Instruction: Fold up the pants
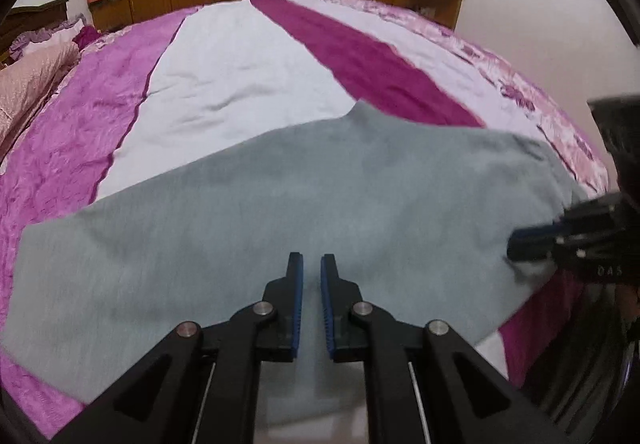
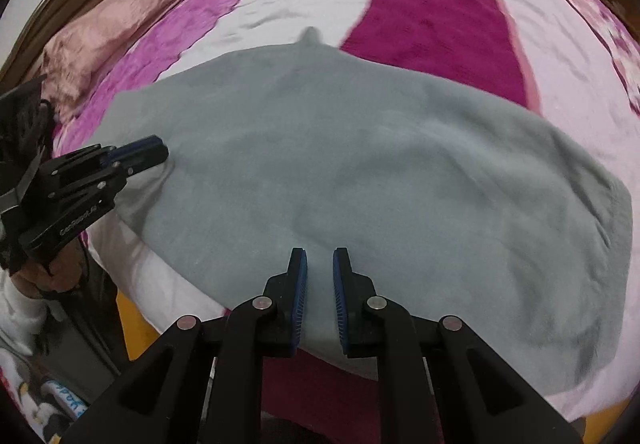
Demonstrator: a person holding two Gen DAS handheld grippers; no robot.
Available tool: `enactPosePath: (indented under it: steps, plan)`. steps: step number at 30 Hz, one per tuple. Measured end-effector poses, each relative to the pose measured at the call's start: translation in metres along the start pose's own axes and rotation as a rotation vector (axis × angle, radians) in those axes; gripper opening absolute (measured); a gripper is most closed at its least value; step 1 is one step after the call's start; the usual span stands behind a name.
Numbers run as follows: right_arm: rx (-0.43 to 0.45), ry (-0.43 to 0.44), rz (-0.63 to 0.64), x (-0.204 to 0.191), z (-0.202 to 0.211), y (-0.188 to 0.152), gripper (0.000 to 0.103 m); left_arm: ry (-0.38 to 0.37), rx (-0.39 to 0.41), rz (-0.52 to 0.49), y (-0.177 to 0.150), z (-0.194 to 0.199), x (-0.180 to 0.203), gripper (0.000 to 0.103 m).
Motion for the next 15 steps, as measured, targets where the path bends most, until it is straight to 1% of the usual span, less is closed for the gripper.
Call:
enactPosePath:
  steps: [1,2,3,4,6,9,12,15]
  plan:
    - [0.003,-0.002,-0.01,0.002,0.001,-0.003,0.007,-0.023,-0.04,0.013,-0.002,-0.009,0.002,0.008]
    - [-0.004,-0.013,-0.023,0.006,0.0,-0.008,0.007,-0.071,-0.128,0.055,-0.009,-0.023,0.002,0.007]
    - [-0.019,-0.019,-0.031,0.007,-0.003,-0.012,0.007,-0.082,-0.156,0.092,-0.015,-0.03,0.0,0.007]
    - [-0.034,-0.018,-0.037,0.008,-0.006,-0.015,0.007,-0.088,-0.135,0.096,-0.016,-0.029,0.0,0.007]
    - [-0.043,-0.015,-0.04,0.009,-0.006,-0.022,0.007,-0.078,-0.134,0.069,-0.017,-0.025,0.003,0.007]
    - [-0.039,-0.012,-0.031,0.008,-0.002,-0.024,0.007,-0.041,-0.12,0.033,-0.017,-0.02,0.008,0.008]
    - [-0.019,0.003,-0.046,0.011,0.002,-0.024,0.007,-0.003,-0.099,-0.002,-0.015,-0.018,0.016,0.012]
    - [-0.007,0.009,-0.064,0.015,0.006,-0.024,0.007,-0.006,-0.092,-0.018,-0.017,-0.016,0.021,0.02]
Point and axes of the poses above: each gripper's, at about its wrist camera, not at the fingertips, and z roughly against the way its jaws point, x to its right, y to its top, the point moved 5 cm from there along -z, roughly the way its jaws point, and after that the axes turned 10 degrees about z, right-handed, at the moved point
